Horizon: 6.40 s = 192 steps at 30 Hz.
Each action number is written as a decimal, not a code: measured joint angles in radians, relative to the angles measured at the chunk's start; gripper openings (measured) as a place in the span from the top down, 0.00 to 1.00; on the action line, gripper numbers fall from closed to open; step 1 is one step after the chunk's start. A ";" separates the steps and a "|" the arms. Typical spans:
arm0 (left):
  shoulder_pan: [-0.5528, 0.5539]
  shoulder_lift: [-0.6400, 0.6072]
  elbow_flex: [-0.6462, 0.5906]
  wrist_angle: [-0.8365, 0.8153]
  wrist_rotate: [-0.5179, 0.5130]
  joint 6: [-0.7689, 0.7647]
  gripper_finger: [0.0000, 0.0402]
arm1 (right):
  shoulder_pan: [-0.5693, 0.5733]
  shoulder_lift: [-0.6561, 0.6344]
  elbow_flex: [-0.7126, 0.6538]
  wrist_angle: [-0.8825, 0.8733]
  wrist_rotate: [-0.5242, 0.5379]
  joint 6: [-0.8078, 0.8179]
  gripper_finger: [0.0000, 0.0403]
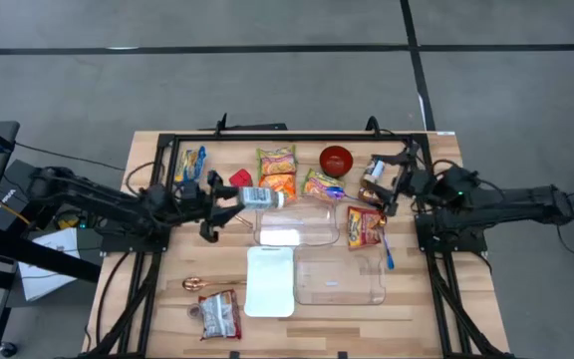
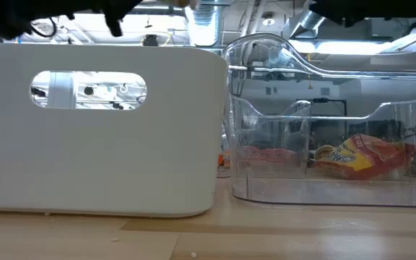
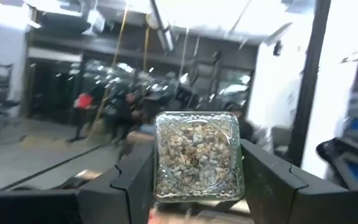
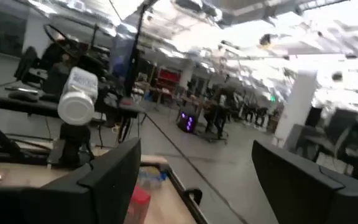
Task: Pick & Place Food Item
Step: Put the white spice bottle into the top transparent bin
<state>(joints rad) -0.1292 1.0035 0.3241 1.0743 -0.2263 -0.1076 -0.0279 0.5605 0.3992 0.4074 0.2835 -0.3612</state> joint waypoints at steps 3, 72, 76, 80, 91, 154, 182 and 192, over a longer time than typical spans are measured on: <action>0.014 0.119 0.000 0.197 0.011 -0.009 0.54 | 0.015 0.139 0.002 0.150 -0.021 -0.053 0.25; 0.110 0.292 0.076 0.383 0.053 -0.189 0.54 | 0.155 0.770 0.335 0.397 -0.051 -0.501 0.25; 0.110 0.292 0.076 0.385 0.062 -0.190 0.54 | 0.153 0.770 0.335 0.394 -0.054 -0.501 0.25; 0.110 0.292 0.076 0.387 0.063 -0.193 0.54 | 0.155 0.770 0.335 0.394 -0.060 -0.510 0.25; 0.110 0.291 0.076 0.389 0.066 -0.194 0.54 | 0.122 0.826 0.379 0.410 -0.129 -0.530 0.25; 0.143 0.270 0.059 0.326 -0.029 -0.067 0.39 | 0.174 0.904 0.471 0.286 0.230 -0.631 0.52; 0.060 -0.296 0.055 -0.591 -0.072 0.121 0.32 | 0.079 0.934 1.120 -1.199 0.188 -0.019 0.52; 0.060 -0.290 0.056 -0.610 -0.078 0.121 0.32 | -0.010 1.270 1.581 -1.778 -0.098 0.191 0.52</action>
<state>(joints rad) -0.0692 0.7132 0.3798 0.4641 -0.3042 0.0132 -0.0378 1.8304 1.9807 -1.3709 0.1859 -0.1703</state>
